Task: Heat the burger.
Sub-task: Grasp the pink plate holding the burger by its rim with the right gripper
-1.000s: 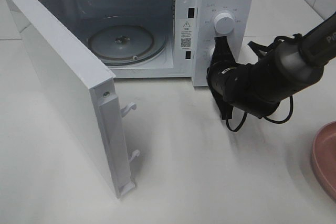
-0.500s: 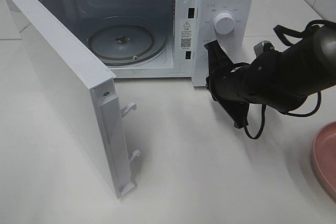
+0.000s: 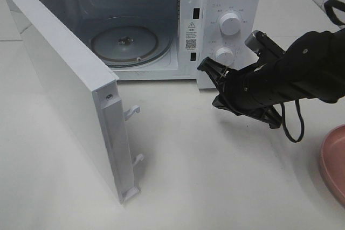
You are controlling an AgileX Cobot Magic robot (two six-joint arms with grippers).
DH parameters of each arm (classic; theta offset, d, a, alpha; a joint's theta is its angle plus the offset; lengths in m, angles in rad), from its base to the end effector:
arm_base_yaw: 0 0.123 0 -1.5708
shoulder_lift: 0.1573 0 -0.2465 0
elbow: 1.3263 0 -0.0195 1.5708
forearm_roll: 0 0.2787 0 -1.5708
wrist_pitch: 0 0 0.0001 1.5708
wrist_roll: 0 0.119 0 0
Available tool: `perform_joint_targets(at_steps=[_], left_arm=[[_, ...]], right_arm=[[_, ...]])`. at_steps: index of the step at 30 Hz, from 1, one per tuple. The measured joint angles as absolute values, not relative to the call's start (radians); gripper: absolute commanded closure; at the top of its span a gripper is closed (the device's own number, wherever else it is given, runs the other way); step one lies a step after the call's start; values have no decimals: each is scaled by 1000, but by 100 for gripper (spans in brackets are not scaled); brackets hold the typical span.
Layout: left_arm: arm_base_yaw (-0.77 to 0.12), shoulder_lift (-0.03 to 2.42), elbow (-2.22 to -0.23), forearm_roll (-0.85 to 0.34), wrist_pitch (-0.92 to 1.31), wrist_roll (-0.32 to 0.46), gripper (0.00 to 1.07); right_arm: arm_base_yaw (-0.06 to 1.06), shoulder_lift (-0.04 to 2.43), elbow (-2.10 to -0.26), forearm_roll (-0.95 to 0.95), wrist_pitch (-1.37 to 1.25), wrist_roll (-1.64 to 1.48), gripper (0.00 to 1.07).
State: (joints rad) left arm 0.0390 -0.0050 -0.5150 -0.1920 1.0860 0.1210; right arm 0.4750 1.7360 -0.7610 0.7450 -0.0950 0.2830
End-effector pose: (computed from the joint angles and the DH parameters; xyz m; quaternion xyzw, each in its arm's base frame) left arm 0.0793 -0.0170 0.2821 0.0407 0.8497 -0.0541 0.5229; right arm 0.3150 0.1535 0.0662 0.2641 0.8913 0.2287 0.2892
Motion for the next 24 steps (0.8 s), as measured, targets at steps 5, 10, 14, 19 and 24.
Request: perform_joint_targets(at_steps=[5, 10, 14, 19, 24], left_arm=[[39, -5, -515, -192, 1086, 121, 9], [39, -5, -515, -192, 1086, 121, 9], [39, -5, -515, -192, 1086, 121, 9], [39, -5, -515, -192, 1086, 121, 9], [39, -5, -515, -192, 1086, 121, 9]], right_arm=[[426, 1704, -761, 596, 69, 238, 107], [387, 1668, -761, 454, 178, 233, 107], [367, 1593, -761, 312, 307, 226, 105], [364, 1518, -761, 193, 445, 226, 104], [357, 1459, -761, 106, 574, 226, 103]])
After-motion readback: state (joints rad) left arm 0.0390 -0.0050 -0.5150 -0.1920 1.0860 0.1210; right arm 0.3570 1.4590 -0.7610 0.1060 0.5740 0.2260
